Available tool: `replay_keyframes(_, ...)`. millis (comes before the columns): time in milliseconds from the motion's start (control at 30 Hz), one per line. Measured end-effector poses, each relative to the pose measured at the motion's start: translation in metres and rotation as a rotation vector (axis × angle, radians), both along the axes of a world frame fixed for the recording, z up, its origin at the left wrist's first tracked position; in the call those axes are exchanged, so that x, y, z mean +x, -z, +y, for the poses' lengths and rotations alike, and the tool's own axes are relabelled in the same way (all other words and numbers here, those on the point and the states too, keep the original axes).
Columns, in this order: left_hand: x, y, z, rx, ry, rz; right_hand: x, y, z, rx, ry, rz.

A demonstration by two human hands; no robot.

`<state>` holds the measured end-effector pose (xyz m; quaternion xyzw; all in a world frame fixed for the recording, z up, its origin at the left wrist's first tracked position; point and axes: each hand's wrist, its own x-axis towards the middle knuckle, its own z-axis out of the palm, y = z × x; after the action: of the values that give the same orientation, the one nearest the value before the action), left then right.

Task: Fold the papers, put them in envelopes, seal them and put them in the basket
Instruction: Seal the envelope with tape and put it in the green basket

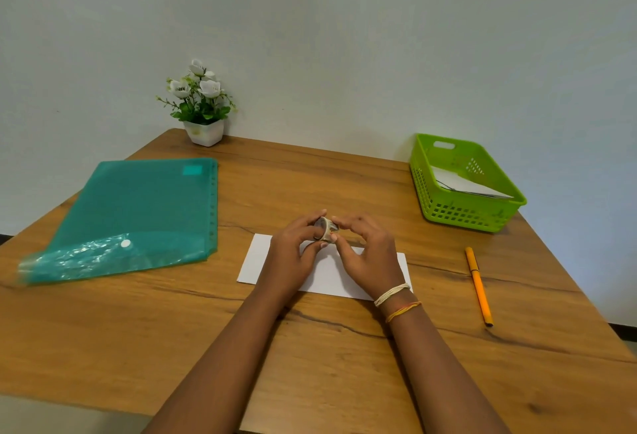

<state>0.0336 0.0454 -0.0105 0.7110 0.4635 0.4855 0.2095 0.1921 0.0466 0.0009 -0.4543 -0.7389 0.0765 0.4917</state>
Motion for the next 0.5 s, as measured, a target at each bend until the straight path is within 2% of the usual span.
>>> replay_keyframes(233, 0.001, -0.001, -0.001, 0.004, 0.021, -0.004, 0.003, -0.001, 0.000, -0.052, 0.011, 0.061)
replay_keyframes(500, 0.001, 0.000, -0.001, 0.000, 0.065, 0.042, 0.011, -0.005, 0.002, -0.412, -0.031, 0.215)
